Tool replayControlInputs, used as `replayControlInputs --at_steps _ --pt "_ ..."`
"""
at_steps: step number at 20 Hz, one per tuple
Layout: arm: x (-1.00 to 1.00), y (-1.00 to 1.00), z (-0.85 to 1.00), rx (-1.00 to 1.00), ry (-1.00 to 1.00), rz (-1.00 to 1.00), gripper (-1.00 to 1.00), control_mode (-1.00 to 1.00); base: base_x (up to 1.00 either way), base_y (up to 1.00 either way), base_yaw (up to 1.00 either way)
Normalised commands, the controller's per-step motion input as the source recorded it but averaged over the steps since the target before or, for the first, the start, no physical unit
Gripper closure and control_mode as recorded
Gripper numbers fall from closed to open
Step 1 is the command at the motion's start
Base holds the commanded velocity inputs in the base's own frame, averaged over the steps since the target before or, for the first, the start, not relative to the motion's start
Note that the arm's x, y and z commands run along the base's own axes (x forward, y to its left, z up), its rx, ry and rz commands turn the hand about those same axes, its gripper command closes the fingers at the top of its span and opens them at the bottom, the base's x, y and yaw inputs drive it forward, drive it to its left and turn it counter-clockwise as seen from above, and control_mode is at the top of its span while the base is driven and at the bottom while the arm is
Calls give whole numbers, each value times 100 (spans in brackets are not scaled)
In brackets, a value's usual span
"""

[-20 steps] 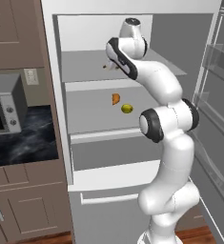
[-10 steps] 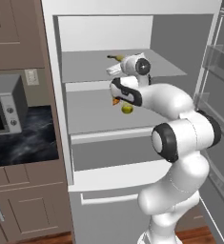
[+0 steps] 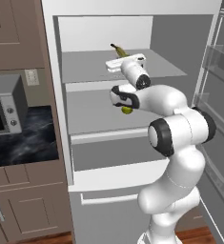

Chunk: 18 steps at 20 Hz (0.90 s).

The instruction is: Pick up the pear and banana from the fridge and place one fruit on each plate on the dining counter.

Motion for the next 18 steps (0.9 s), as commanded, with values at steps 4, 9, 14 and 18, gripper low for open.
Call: replayControlInputs --at_steps 4,9,14,18 --pt "9 12 100 0 44 0 100 -100 0 0 0" --pt "-66 -6 52 -5 26 0 100 -100 0 0 0" --pt "-100 -32 -21 -2 3 -3 100 -100 0 0 0" --pt "-100 -27 -26 0 5 -7 100 -100 0 0 0"
